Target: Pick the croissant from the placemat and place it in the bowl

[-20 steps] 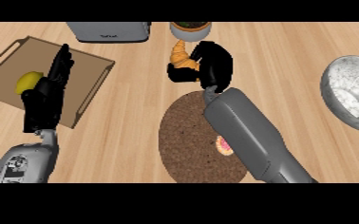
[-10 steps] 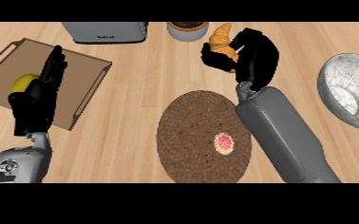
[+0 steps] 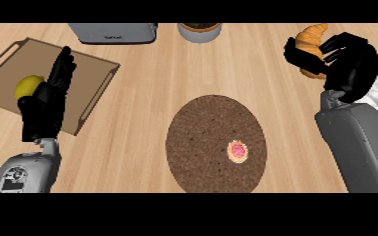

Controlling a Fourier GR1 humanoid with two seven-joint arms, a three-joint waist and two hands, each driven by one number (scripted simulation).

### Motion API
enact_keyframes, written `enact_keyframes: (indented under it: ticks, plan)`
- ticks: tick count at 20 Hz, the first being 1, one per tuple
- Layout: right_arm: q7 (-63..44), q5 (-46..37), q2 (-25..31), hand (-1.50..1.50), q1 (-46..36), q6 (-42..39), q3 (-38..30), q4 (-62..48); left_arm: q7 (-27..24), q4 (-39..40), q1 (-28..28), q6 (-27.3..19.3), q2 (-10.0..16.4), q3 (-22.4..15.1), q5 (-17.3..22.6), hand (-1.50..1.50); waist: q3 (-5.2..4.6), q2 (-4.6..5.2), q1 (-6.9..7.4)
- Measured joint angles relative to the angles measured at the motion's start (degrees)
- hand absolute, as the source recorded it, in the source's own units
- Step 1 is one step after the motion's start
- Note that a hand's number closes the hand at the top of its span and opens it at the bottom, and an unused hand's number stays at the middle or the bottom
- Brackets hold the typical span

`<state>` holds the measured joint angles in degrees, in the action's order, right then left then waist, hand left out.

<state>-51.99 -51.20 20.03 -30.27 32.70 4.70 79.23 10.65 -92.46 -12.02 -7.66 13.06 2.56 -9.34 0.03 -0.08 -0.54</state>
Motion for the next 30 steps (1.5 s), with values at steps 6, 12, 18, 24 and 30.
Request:
enact_keyframes:
  ticks: [6, 12, 18, 24, 30]
  plan:
    - [11.22, 6.71, 6.30, 1.50, 4.16, 3.84, -8.24, -4.46, 0.53, 0.35, -1.23, -0.27, -0.82, -0.48, -0.93, 0.00, 0.01, 0.16, 0.41]
    - [20.18, 8.39, 12.37, 1.50, 6.19, 5.61, -13.61, -15.25, -0.33, 1.14, -1.69, 0.33, -0.83, -0.11, -0.80, 0.00, 0.03, 0.29, 0.81]
    - [29.93, 8.85, 16.62, 1.50, 4.00, 9.34, -17.99, -32.10, 0.44, -0.52, -1.36, 1.38, -0.71, -0.39, -0.64, 0.00, 0.08, 0.47, 1.61]
    - [41.54, 16.62, 17.61, -1.50, 0.34, 9.88, -24.99, -46.22, -0.55, -0.27, -0.88, 1.61, -1.30, -0.31, -0.38, 0.00, 0.23, 0.75, 2.16]
    - [54.63, 25.62, 17.87, -1.50, -2.17, 3.85, -31.64, -52.60, -1.60, 0.38, -0.85, 1.74, -1.28, 0.04, -0.37, 0.00, 0.32, 0.95, 2.44]
